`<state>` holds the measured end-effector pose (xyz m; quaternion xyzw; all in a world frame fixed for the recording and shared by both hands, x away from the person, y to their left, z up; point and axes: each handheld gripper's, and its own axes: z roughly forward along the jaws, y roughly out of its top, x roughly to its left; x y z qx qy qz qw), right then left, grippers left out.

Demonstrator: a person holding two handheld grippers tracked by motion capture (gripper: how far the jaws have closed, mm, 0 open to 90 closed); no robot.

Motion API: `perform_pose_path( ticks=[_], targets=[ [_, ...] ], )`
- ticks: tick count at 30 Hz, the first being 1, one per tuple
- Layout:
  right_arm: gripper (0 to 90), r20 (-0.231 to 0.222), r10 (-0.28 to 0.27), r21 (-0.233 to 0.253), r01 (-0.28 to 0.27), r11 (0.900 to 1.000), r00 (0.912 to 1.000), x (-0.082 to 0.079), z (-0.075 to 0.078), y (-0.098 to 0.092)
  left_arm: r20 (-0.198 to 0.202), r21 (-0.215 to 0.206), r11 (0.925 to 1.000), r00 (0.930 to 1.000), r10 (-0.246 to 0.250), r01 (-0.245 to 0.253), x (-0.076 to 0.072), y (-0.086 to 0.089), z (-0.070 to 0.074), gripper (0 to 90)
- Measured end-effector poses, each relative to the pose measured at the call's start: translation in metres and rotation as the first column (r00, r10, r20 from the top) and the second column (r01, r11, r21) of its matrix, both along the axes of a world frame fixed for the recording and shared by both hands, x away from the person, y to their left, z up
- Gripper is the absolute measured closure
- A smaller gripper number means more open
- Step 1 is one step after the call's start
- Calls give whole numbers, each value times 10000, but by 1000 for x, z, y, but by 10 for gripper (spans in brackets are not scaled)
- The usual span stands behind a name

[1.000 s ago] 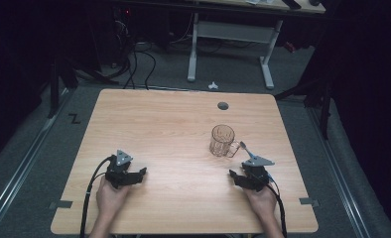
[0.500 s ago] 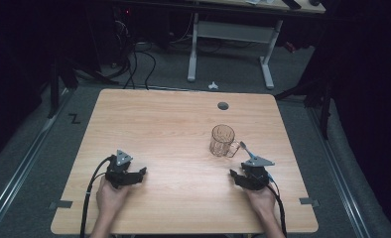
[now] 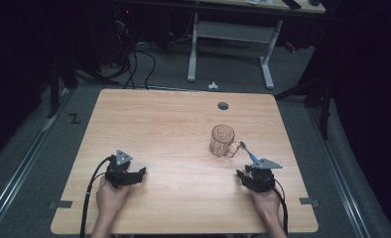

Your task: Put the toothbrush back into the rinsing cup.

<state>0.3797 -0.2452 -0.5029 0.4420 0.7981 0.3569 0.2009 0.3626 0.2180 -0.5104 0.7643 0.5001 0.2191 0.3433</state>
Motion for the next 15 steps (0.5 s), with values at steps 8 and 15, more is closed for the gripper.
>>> perform_pose_path(
  ticks=[8, 15],
  targets=[
    [627, 68, -3, 164, 1, 9999, 10000, -4, 2, -6, 0, 0, 10000, 10000, 24, -24, 0, 0, 0, 239],
    [649, 89, 10, 247, -12, 9997, 10000, -6, 4, -10, 4, 1, 10000, 10000, 35, -35, 0, 0, 0, 239]
  ],
)
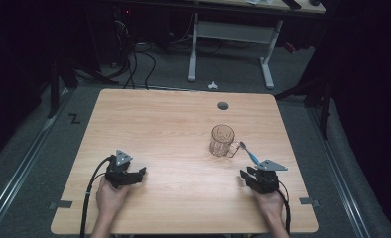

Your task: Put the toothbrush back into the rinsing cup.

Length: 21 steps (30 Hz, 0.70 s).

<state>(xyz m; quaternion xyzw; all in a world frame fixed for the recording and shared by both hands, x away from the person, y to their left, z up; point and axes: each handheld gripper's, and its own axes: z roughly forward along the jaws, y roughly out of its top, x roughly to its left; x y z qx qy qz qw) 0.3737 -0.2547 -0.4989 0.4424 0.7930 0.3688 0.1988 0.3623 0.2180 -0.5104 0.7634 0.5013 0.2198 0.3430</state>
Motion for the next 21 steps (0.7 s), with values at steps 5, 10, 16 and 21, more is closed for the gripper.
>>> perform_pose_path(
  ticks=[5, 10, 16, 21],
  targets=[
    [661, -43, 72, 41, -72, 10000, 10000, -1, 1, -1, 0, -3, 10000, 10000, 9, -9, 0, 0, 0, 239],
    [671, -33, 119, -36, -119, 9999, 9999, -3, 3, -5, -2, 3, 10000, 10000, 6, -6, 0, 0, 0, 239],
    [675, 19, -15, 87, 15, 10000, 10000, -6, 8, -15, -1, 4, 10000, 10000, 10, -10, 0, 0, 0, 239],
    [675, -8, -154, 99, 154, 9998, 9999, -7, 10, -22, -5, 15, 10000, 10000, 5, -5, 0, 0, 0, 239]
  ],
)
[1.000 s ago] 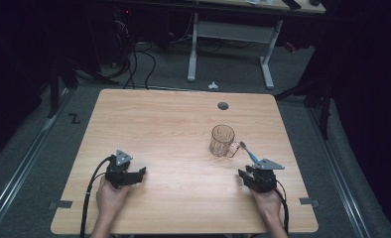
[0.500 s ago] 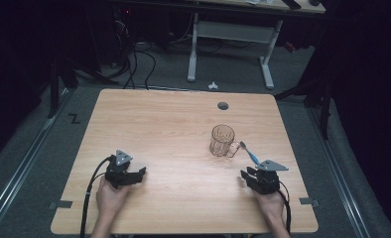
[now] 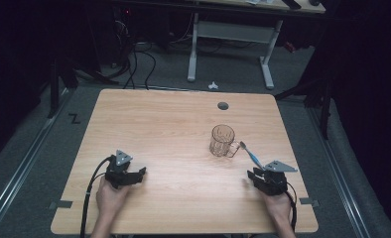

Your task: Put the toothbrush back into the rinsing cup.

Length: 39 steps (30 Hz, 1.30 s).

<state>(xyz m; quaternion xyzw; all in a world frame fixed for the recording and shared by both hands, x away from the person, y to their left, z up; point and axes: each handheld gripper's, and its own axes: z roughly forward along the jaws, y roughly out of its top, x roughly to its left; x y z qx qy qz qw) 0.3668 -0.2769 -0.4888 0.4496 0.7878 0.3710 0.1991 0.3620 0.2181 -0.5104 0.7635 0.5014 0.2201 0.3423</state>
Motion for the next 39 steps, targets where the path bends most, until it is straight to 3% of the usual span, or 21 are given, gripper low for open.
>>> perform_pose_path(
  ticks=[26, 39],
  targets=[
    [673, -63, -174, -226, 172, 9996, 9998, 5, 13, -15, -4, 16, 10000, 10000, 24, -24, 0, 0, 0, 236],
    [658, -155, -264, -370, 258, 9990, 9995, 16, 24, -22, -6, 13, 10000, 10000, 25, -25, 0, 0, 0, 236]
  ],
)
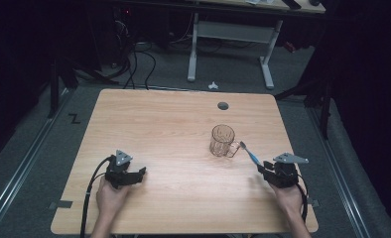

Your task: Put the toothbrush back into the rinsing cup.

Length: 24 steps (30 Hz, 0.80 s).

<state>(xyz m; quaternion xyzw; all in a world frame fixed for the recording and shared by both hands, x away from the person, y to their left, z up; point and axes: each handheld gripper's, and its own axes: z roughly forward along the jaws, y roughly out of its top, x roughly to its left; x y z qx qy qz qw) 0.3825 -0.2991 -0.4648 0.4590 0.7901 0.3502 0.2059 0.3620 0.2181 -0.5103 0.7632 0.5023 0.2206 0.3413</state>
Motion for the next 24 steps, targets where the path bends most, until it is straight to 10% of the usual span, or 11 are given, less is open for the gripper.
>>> perform_pose_path(
  ticks=[24],
  targets=[
    [656, -701, -91, -527, 54, 9986, 9975, 23, 17, -5, 6, -3, 10000, 10000, -28, 28, 0, 0, 0, 236]
  ],
)
